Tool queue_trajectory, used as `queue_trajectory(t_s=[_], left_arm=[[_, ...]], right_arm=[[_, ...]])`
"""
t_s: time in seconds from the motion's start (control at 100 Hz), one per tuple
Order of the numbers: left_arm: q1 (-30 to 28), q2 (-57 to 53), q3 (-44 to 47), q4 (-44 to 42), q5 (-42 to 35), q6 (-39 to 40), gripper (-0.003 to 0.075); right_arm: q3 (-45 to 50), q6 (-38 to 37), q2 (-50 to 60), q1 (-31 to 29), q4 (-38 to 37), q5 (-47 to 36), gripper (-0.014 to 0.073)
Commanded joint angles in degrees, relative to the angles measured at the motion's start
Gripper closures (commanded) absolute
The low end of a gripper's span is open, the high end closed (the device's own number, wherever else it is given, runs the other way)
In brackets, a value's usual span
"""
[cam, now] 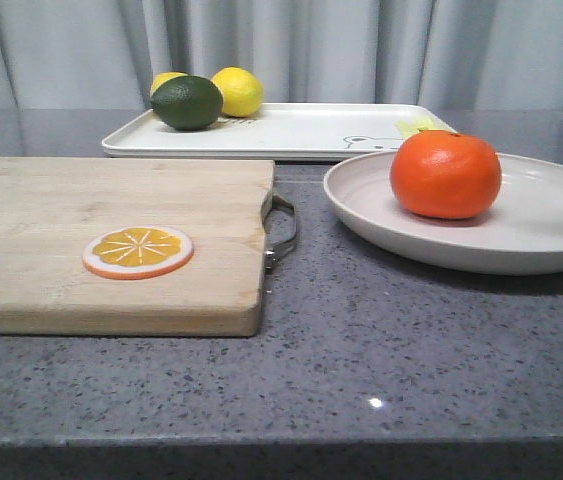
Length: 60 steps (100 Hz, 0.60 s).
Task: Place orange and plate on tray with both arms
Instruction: 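Raise the left gripper away from the plate and withdraw it, then grasp the rim of the white plate with the right gripper and lift it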
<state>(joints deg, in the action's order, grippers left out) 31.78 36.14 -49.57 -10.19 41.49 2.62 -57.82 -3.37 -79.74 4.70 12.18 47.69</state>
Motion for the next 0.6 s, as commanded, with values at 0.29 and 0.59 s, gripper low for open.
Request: queue_trajectory(t_s=[0.29, 0.59], left_arm=[[0.0, 0.0, -1.4, -0.4, -4.3, 0.5, 0.074], [0.0, 0.0, -1.4, -0.4, -4.3, 0.5, 0.074]], right_arm=[[-2.0, 0.5, -1.7, 0.0, 0.9, -1.0, 0.0419], [-2.0, 0.4, -1.7, -0.1, 1.1, -0.2, 0.0652]])
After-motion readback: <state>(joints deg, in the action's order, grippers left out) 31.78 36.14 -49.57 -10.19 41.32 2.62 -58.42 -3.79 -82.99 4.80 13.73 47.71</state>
